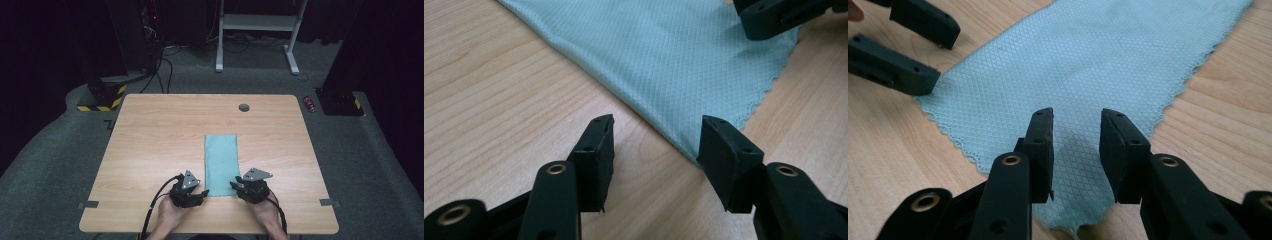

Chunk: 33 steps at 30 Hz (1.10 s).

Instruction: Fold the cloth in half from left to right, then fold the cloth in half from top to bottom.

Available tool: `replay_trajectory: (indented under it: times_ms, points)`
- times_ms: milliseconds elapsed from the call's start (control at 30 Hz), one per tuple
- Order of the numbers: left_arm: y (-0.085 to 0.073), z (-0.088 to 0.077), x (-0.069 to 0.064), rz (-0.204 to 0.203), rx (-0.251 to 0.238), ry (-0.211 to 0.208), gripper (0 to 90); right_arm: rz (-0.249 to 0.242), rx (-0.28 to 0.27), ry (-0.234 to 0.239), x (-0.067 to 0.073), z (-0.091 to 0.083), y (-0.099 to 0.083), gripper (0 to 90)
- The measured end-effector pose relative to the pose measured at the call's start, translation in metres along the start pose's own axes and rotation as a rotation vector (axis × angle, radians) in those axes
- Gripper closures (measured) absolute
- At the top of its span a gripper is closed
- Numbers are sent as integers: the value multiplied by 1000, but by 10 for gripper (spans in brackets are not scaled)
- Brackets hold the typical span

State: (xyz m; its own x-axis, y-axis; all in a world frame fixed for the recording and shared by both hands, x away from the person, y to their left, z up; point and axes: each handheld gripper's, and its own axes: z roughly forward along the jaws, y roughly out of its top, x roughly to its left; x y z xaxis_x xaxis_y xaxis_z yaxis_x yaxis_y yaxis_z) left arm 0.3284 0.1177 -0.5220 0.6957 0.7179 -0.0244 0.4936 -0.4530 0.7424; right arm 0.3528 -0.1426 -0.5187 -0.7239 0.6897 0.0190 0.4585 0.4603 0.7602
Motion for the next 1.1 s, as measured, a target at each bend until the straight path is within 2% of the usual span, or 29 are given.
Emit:
replay_trajectory:
  times_ms: [100,233,367,467,633,667,700,833,900,1000,1100]
  points:
    - [-4,-5,-2,-1,1,4,480,-16,6,-5,1,-4,-1,649]
    - [-9,-10,-2,3,5,11,475,-13,1,-2,-1,-8,-2,643]
    - [-12,-16,5,-38,-28,-6,472,5,-14,8,-5,-11,-3,639]
    - [-12,-19,13,-91,-61,-27,471,18,-24,16,-9,-12,-2,631]
    - [-9,-19,24,-117,-89,-25,456,43,-28,30,-21,-12,1,628]
    - [-6,-18,31,-145,-96,-36,454,51,-29,35,-24,-12,2,619]
    - [-4,-16,33,-154,-97,-38,451,56,-31,38,-26,-12,2,608]
    - [7,-9,43,-162,-93,-28,442,82,-42,46,-34,-11,5,587]
    - [12,-5,48,-177,-92,-29,442,114,-27,67,-39,-9,6,588]
    - [20,2,55,-193,-94,-28,439,136,-28,67,-44,-9,9,586]
    - [27,6,58,-191,-91,-24,436,136,-35,65,-47,-9,14,582]
